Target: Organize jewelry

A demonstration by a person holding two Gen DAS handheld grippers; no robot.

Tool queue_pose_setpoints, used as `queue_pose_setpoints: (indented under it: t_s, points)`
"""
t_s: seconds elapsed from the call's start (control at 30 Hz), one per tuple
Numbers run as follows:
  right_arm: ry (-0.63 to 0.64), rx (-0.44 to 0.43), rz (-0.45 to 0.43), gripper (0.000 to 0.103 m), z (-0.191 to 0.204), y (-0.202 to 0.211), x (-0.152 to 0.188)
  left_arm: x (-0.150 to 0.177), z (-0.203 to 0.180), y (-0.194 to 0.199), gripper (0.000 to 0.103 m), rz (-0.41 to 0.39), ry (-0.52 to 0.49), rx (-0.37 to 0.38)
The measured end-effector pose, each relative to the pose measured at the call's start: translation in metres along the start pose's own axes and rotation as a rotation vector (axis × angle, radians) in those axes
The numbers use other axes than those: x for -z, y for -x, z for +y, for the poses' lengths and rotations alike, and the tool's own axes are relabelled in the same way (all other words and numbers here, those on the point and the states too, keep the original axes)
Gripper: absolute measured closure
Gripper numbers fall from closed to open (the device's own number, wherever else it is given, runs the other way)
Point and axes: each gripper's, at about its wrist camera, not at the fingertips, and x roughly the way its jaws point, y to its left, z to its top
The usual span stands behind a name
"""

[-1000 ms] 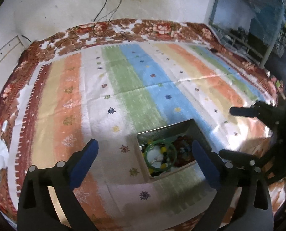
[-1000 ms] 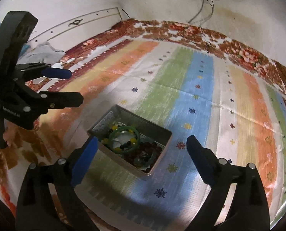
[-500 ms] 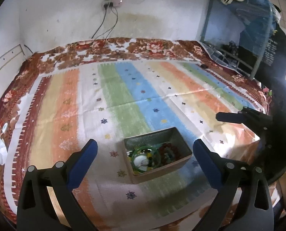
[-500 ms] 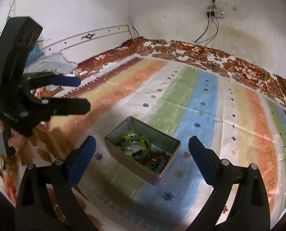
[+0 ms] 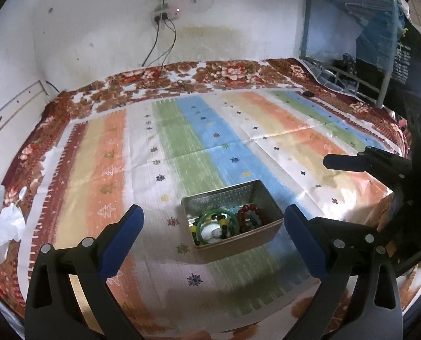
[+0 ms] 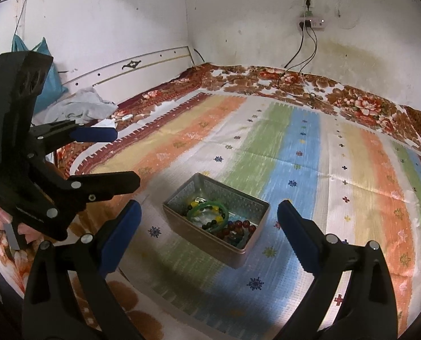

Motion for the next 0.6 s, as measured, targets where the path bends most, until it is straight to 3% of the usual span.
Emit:
queue_pose_setpoints:
  t_s: [0.6]
  points:
    - [-0.079,-0.034,-0.036,0.007,-0.012,0.010,0.001,0.000,-0.004,0.014,0.006,-0.080,-0.003,-0.032]
